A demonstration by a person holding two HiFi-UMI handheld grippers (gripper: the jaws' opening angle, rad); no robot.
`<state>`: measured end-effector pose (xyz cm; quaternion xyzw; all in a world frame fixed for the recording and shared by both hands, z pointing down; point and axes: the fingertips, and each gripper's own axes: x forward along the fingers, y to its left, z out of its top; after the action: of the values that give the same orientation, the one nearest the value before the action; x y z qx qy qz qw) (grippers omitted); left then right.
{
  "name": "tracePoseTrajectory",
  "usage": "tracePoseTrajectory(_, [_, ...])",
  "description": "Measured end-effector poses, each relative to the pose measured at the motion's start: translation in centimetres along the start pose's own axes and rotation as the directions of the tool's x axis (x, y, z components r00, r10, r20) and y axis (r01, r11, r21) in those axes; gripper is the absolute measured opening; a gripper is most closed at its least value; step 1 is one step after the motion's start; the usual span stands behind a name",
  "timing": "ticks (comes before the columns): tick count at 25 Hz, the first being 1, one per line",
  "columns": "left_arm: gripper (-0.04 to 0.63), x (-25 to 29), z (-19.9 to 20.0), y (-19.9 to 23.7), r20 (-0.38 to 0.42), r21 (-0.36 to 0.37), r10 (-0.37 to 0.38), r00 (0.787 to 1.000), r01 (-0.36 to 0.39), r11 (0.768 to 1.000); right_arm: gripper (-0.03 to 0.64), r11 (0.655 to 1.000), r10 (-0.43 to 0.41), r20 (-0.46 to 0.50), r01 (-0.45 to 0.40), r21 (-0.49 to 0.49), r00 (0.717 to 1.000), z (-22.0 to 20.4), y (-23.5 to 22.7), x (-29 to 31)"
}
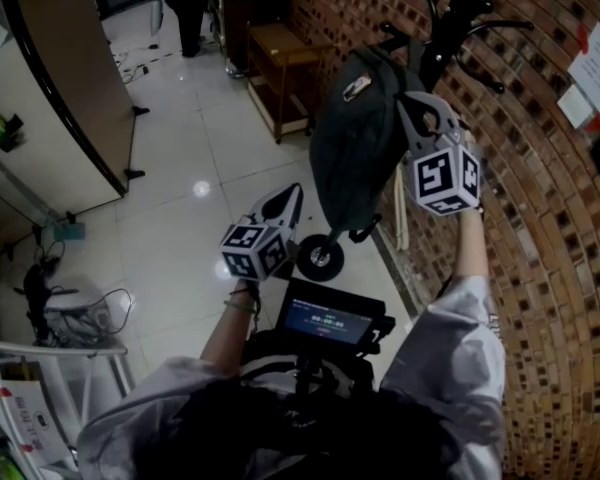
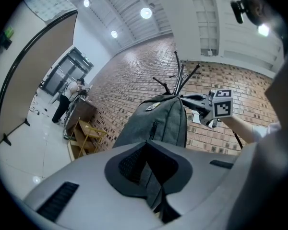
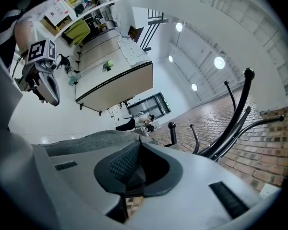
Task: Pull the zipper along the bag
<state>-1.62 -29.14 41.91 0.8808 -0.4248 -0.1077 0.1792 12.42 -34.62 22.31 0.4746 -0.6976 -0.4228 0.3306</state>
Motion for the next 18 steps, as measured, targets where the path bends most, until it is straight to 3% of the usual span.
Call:
tracePoseTrajectory(6, [0.008, 0.4, -0.3, -0.2, -0.003, 0.002, 0.002, 1.0, -0.002, 1.0, 0.011, 0.998, 0.055, 0.03, -0.054, -0.019, 0.998, -0.3, 0.5, -0.6])
tracePoseTrajectory(18, [0.008, 0.1, -0.5, -0.3, -0.014, 0.012, 0.01, 1.0, -0.01, 1.0, 0.011, 0.997, 0.053, 0.047, -0.055, 0.046, 0.997, -0.7, 1.1, -1.1])
